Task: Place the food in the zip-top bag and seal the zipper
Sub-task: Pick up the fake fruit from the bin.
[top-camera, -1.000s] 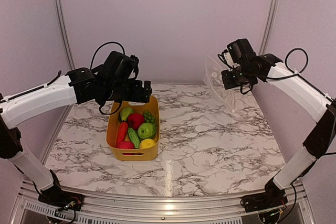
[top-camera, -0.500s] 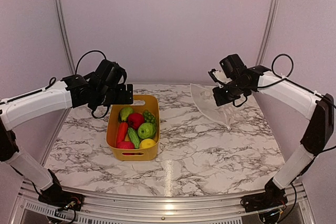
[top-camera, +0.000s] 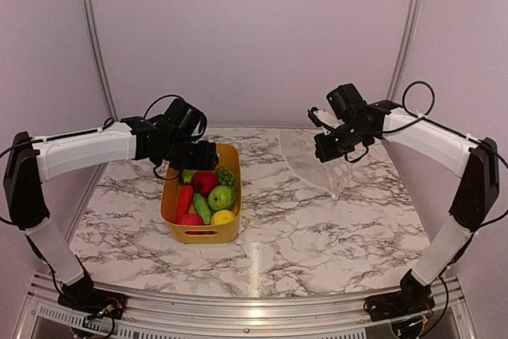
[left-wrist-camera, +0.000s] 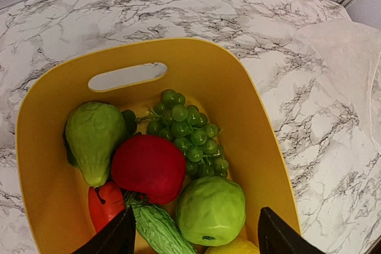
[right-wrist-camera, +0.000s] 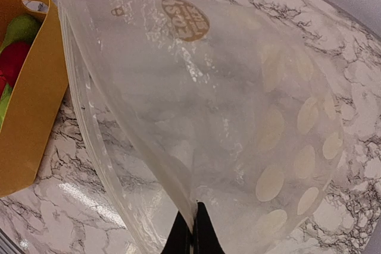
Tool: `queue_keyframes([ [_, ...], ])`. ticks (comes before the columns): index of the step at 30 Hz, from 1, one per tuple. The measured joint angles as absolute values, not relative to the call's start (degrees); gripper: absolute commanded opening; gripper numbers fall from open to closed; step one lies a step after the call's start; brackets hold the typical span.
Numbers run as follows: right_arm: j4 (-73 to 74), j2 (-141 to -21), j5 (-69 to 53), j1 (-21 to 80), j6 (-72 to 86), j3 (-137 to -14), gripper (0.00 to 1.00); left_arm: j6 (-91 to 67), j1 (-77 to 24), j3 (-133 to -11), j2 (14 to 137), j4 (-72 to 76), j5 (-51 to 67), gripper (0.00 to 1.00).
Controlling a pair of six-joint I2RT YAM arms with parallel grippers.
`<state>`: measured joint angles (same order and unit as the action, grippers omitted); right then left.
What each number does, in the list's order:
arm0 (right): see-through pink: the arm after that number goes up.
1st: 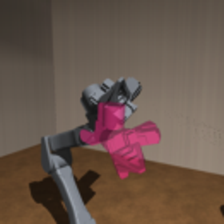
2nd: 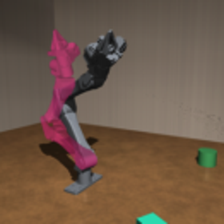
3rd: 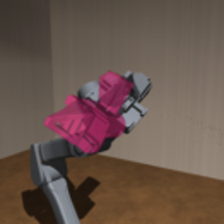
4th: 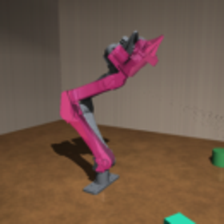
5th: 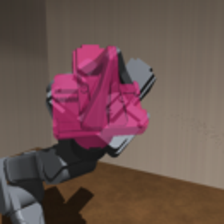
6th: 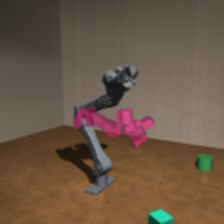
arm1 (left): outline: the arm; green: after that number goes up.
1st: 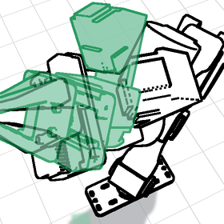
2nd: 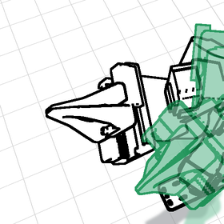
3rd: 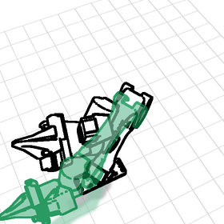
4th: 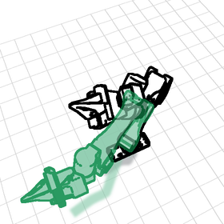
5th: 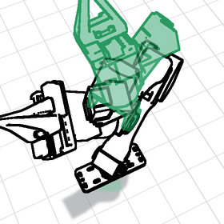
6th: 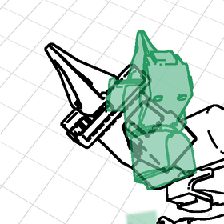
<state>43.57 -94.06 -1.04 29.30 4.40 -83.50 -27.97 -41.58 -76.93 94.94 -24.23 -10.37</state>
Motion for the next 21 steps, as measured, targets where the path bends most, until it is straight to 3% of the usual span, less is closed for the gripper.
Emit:
queue_keyframes([
  [3,43.59,-94.06,-1.13,29.32,4.45,-83.50,0.00,-27.49,-41.58,-78.26,98.78,-25.10,-7.38,0.79],
  [12,43.59,-93.78,-1.83,29.32,4.67,-83.44,0.00,-24.80,-41.58,-82.11,104.68,-30.11,-1.48,0.79],
  [17,43.75,-93.23,-2.09,29.32,4.69,-83.42,0.00,-24.27,-41.58,-82.78,106.80,-31.24,1.21,0.89],
  [21,43.81,-92.73,-2.13,29.32,4.71,-83.42,0.00,-24.45,-41.58,-82.78,108.07,-32.01,2.35,0.90],
])
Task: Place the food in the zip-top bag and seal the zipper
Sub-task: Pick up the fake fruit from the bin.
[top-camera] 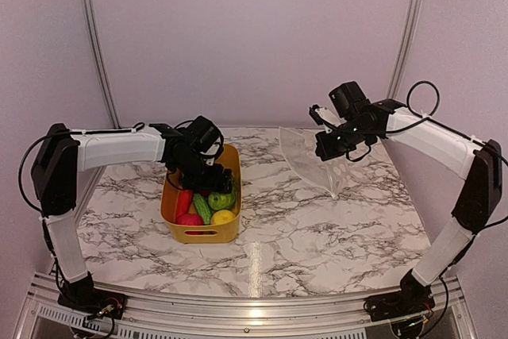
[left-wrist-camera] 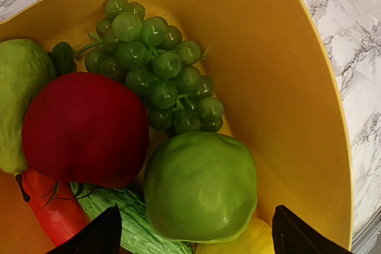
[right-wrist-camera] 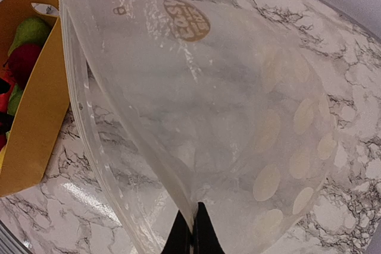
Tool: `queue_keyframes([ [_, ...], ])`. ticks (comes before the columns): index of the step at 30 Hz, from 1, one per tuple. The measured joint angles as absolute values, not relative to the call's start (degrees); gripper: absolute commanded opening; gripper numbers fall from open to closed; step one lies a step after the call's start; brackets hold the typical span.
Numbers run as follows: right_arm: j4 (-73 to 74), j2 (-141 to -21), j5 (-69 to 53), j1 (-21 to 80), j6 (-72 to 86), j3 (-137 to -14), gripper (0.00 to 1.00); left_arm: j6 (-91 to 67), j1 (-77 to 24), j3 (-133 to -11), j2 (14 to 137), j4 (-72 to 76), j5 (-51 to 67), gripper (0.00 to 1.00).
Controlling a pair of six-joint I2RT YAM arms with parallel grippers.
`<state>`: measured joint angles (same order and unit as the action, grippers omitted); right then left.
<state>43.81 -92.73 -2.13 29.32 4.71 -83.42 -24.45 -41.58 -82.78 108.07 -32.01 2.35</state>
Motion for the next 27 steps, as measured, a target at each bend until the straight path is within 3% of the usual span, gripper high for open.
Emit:
queue_keyframes([
  [16,44.40,-91.48,-2.44,29.32,5.54,-82.46,0.00,-26.76,-41.56,-82.81,111.68,-32.03,7.11,0.86],
  [27,43.79,-90.39,-2.55,29.32,6.22,-80.34,0.00,-27.09,-41.56,-82.81,111.70,-32.10,7.94,0.70],
])
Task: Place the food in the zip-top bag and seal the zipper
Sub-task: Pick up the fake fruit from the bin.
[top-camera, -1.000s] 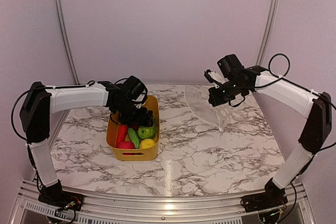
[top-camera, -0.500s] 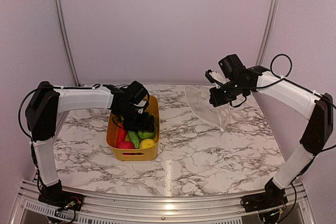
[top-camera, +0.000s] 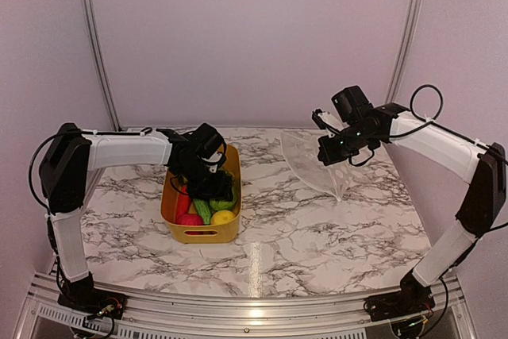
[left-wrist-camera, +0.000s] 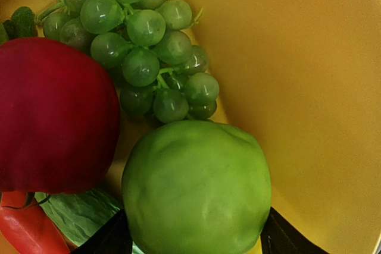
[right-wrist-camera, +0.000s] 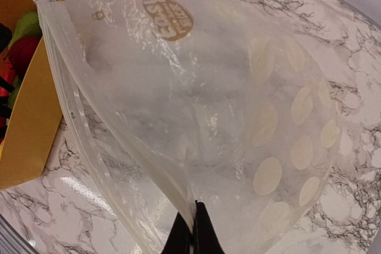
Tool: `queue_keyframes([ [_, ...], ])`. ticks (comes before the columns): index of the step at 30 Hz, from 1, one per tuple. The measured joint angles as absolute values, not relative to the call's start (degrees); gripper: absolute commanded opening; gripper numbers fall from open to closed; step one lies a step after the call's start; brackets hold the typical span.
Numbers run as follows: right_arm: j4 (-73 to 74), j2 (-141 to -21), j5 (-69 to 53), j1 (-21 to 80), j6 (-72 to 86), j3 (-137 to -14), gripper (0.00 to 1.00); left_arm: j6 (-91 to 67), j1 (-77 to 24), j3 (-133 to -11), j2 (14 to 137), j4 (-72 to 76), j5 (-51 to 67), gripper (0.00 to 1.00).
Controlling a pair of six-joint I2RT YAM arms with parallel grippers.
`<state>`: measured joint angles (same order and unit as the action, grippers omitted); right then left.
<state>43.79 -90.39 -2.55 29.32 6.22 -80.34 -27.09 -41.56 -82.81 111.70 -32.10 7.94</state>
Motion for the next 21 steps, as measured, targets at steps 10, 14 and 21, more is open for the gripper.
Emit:
queue_keyframes([
  [10,42.85,-90.35,-2.81,29.32,6.96,-79.15,0.00,-27.62,-41.56,-82.76,105.54,-33.98,5.87,0.68],
  [14,42.28,-90.30,-3.05,29.34,7.03,-78.59,0.00,-28.12,-41.56,-82.89,100.99,-35.48,4.01,0.68],
  [21,42.00,-90.65,-4.62,29.34,7.25,-78.89,0.00,-30.89,-41.60,-89.06,97.60,-36.36,1.80,0.65],
])
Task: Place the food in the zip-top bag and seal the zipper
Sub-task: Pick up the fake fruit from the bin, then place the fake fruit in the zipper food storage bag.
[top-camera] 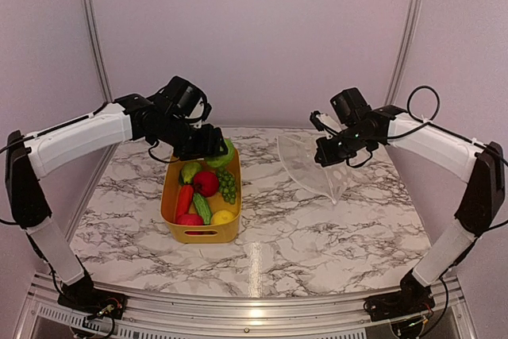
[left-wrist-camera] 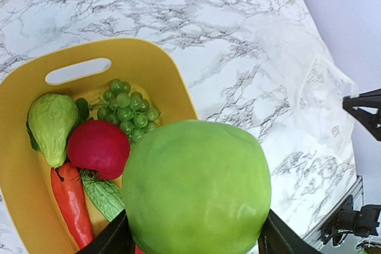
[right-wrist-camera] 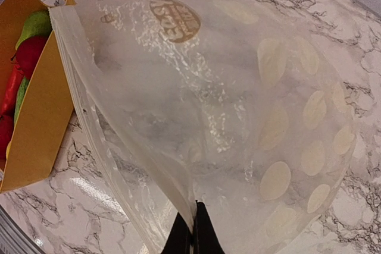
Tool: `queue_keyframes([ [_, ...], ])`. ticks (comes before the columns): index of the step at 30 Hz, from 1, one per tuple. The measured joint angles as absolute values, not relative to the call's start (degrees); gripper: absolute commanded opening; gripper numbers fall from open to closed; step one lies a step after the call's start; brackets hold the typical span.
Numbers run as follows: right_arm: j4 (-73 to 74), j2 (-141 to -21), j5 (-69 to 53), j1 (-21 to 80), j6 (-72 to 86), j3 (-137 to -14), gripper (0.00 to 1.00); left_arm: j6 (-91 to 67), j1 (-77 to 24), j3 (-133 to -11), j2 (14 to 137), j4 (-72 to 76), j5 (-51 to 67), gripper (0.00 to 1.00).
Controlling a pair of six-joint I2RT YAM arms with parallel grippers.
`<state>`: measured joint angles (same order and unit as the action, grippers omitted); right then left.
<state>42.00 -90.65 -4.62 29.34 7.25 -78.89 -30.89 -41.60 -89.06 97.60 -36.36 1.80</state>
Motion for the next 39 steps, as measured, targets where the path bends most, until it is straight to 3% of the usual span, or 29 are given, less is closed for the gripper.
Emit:
queue_keyframes([
  [8,40.95,-93.56,-7.53,29.34,8.45,-81.56,0.00,-36.23,-43.09,-91.59,94.54,-25.19,3.57,0.60],
  [18,40.73,-94.04,-10.07,29.34,11.44,-84.49,0.00,-40.60,-49.47,-102.72,104.07,-15.77,7.16,0.57],
  [39,39.90,-92.01,-16.32,29.34,19.94,-86.96,0.00,-46.15,-52.84,-108.05,113.49,-19.49,6.13,0.50],
])
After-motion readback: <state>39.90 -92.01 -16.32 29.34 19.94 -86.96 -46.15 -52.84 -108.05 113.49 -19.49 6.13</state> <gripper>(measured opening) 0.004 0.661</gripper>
